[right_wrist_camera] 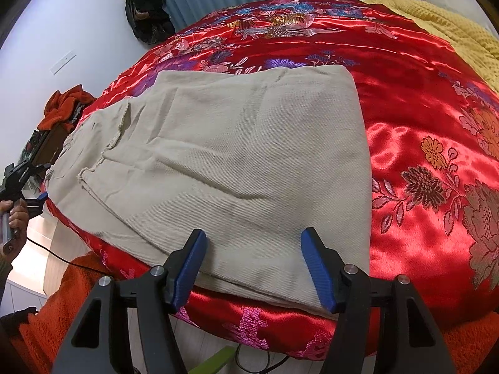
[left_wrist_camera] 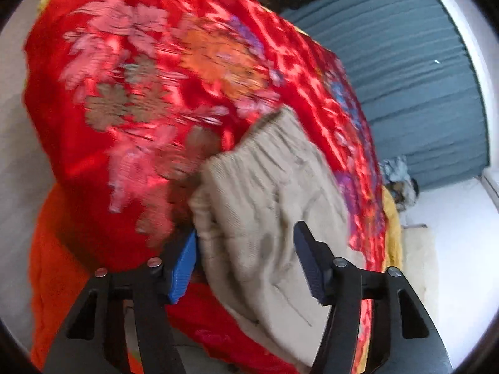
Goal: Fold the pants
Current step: 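Grasp the waistband with the left tool and lift it up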
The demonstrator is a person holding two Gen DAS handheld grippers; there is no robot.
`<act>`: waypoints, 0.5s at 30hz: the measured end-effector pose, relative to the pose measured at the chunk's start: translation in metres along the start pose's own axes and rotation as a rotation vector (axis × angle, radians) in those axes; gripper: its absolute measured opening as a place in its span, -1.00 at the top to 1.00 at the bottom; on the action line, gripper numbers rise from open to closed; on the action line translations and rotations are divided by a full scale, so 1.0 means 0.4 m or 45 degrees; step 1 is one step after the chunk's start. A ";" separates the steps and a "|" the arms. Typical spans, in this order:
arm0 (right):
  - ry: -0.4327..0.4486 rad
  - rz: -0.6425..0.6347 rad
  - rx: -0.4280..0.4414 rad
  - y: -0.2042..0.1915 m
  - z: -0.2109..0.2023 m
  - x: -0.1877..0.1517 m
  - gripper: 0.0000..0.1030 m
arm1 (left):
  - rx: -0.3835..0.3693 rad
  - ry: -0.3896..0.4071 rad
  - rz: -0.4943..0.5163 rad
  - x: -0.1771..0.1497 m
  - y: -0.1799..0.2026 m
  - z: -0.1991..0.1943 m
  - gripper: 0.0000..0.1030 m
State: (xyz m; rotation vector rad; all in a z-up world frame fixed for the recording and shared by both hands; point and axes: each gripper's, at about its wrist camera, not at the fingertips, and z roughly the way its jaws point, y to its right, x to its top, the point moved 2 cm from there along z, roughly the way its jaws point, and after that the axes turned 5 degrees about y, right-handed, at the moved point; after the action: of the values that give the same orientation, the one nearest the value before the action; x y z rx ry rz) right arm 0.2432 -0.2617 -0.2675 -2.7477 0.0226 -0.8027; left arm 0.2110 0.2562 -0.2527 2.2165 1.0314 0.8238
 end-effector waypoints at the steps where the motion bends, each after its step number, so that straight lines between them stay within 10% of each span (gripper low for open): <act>1: 0.000 0.001 0.001 0.000 0.000 0.000 -0.24 | 0.013 0.008 0.024 -0.001 0.006 0.002 -0.19; 6: 0.002 0.000 -0.002 0.000 0.002 0.000 -0.24 | -0.002 -0.068 -0.072 0.003 -0.035 0.054 -0.20; 8: 0.002 -0.002 -0.005 0.001 0.002 0.000 -0.24 | 0.017 -0.029 -0.101 0.009 -0.035 0.031 0.41; 15: 0.002 -0.001 0.001 0.000 0.003 0.000 -0.24 | 0.018 0.035 -0.021 0.014 0.053 -0.057 0.61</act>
State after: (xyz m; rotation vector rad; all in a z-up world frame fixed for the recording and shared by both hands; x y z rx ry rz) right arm 0.2438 -0.2614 -0.2683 -2.7466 0.0215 -0.8048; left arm 0.2073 0.2539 -0.2214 2.2117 1.0703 0.8444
